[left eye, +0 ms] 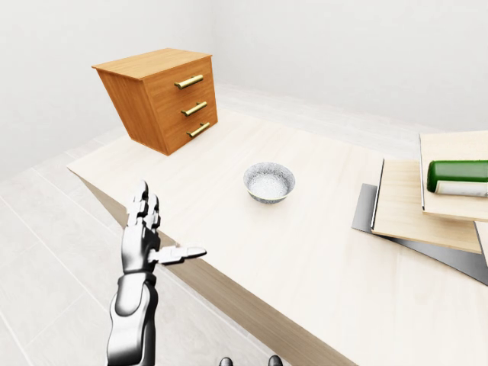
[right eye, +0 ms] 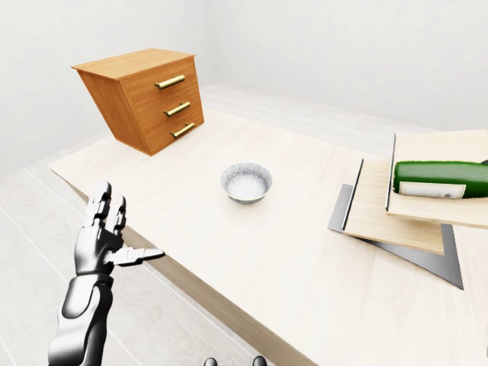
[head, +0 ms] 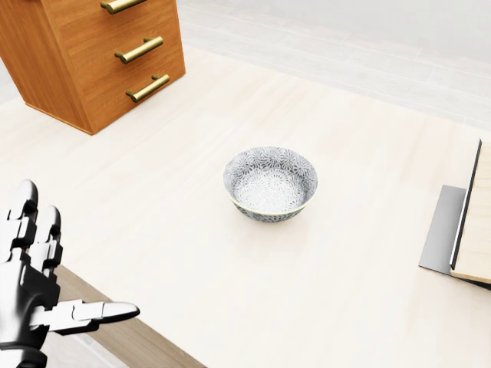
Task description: Put the wine bottle on the wine rack.
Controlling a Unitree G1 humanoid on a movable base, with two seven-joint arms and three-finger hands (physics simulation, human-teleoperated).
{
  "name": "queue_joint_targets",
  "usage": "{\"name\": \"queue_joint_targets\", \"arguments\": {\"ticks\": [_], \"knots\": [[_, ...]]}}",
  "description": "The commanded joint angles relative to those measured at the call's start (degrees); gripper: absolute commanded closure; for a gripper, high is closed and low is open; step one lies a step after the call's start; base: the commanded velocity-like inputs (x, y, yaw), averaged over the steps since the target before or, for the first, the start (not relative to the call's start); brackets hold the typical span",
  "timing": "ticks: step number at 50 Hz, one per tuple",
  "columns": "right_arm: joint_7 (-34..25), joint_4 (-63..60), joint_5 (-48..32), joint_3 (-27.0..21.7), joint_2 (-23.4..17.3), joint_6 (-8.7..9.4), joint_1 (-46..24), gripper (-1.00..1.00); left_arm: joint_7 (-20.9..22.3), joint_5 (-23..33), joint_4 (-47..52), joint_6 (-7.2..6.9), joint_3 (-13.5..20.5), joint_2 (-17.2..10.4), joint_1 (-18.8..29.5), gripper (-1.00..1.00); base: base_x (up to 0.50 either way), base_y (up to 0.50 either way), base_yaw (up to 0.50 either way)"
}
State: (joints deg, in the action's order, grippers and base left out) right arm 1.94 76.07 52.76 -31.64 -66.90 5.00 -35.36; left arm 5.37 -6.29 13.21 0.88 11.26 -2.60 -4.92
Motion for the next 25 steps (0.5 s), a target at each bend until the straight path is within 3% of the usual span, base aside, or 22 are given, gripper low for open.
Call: {"name": "queue_joint_targets", "arguments": {"ticks": [1, 25], "knots": [[-0.46, 0.34, 1.42, -0.84, -0.20, 0.00, 3.36, -0.80, 0.11, 0.01, -0.05, 0.34, 0.00, 0.09, -0.37, -1.00, 0.00, 0.00, 0.00], [-3.81, -0.05, 4.93, -2.18, -4.03, 0.00, 7.57, -0.79, 0.15, 0.17, 0.16, 0.24, -0.23, 0.22, -0.45, -1.00, 0.00, 0.00, 0.00]]}}
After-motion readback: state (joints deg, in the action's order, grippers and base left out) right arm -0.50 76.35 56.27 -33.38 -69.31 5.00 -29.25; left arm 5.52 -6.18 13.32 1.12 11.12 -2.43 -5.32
